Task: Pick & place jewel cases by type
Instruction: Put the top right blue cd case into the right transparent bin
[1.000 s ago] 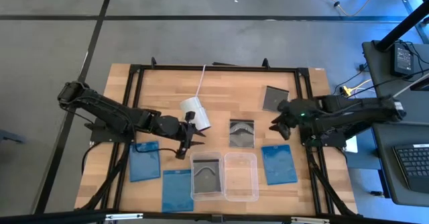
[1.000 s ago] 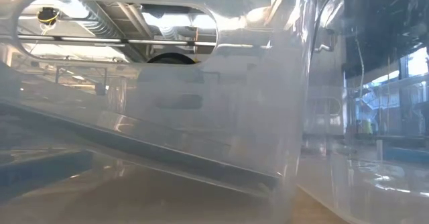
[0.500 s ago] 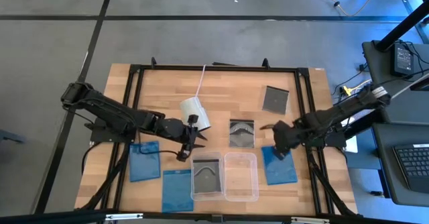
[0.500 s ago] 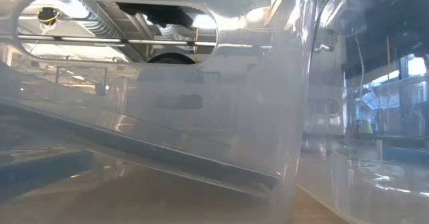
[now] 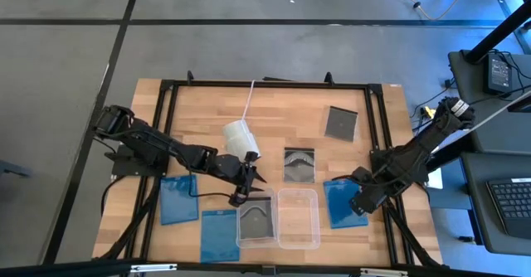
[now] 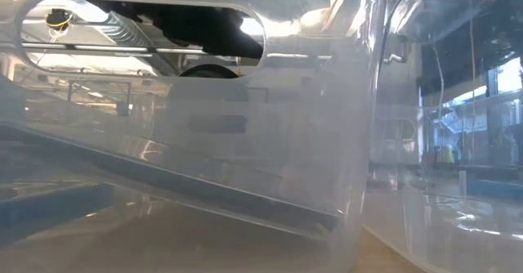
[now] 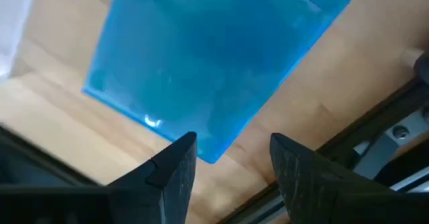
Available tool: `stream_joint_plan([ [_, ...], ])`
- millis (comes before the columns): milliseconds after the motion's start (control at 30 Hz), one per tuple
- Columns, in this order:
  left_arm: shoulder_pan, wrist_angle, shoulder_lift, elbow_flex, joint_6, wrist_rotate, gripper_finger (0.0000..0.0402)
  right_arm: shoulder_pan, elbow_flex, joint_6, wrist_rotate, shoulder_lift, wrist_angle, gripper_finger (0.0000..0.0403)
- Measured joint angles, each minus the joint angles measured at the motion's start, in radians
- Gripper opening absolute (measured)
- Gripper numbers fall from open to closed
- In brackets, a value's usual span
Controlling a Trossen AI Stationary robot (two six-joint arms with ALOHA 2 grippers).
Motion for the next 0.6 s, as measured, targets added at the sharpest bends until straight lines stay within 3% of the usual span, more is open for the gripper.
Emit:
stream_joint_plan([
  [267, 0.0, 0.049, 0.0, 0.0, 0.008, 0.0, 0.0123, 0.05, -0.116, 0.151, 0.081, -0.001, 0.091, 0.0193],
  [467, 0.001, 0.045, 0.0, 0.0, 0.009, 0.0, 0.0123, 0.05, -0.225, 0.003, 0.081, -0.006, 0.199, 0.0193],
  [600, 0.002, 0.045, 0.0, 0.0, 0.008, -0.001, 0.0121, 0.05, -0.288, -0.011, 0.082, -0.007, 0.246, 0.0193],
])
